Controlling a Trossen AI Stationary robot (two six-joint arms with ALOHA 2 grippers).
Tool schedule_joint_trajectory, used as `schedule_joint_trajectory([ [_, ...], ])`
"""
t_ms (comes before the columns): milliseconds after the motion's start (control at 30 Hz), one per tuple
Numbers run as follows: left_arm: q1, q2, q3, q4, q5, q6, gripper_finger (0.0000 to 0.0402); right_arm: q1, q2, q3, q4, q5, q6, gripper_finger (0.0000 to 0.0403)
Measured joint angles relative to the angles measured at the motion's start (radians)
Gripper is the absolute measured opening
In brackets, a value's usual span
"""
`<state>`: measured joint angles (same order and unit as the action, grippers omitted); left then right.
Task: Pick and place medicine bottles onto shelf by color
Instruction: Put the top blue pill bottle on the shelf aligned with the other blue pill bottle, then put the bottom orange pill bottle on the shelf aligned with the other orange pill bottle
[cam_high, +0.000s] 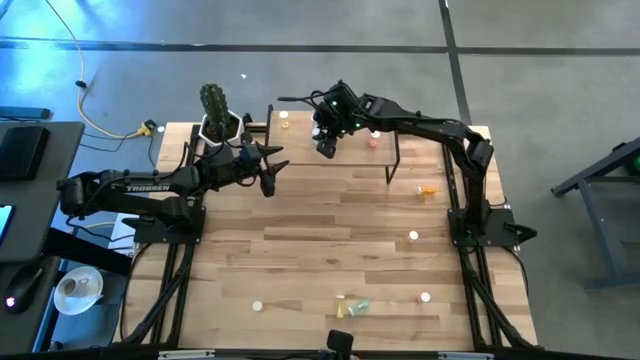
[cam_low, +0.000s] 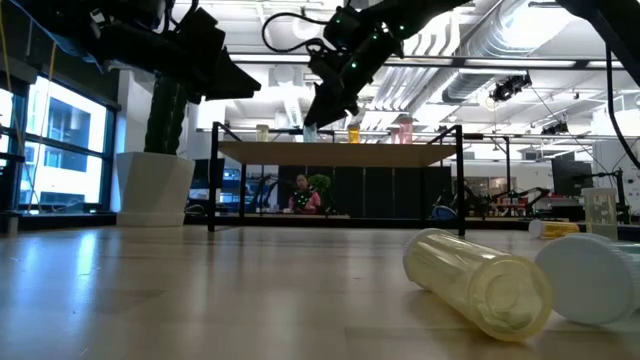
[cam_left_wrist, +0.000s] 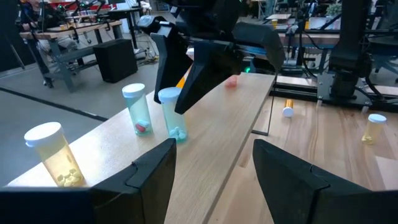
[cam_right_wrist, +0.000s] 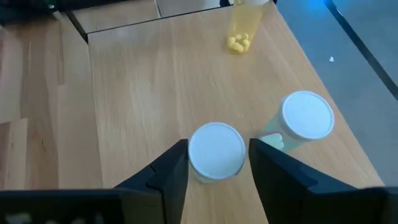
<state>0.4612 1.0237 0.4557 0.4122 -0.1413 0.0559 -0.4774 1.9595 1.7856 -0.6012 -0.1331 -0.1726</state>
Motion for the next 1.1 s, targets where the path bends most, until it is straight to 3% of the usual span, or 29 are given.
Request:
schedule_joint_trajectory([
  [300, 0.000, 0.000, 0.000, 0.000, 0.000, 0.000, 0.0203, 0.000, -0.004, 0.090, -0.107, -0.106, 0.037, 0.0161],
  [833, 0.000, 0.000, -0.001, -0.028, 0.000, -0.003, 0.0204, 0.080, -0.005, 0.217, -0.344, -0.103, 0.036, 0.0161],
  [1100, -0.004, 0.000, -0.001, -0.027, 0.003, -0.018, 0.0204, 0.127, -0.005, 0.262, -0.505, -0.029, 0.042, 0.0161],
])
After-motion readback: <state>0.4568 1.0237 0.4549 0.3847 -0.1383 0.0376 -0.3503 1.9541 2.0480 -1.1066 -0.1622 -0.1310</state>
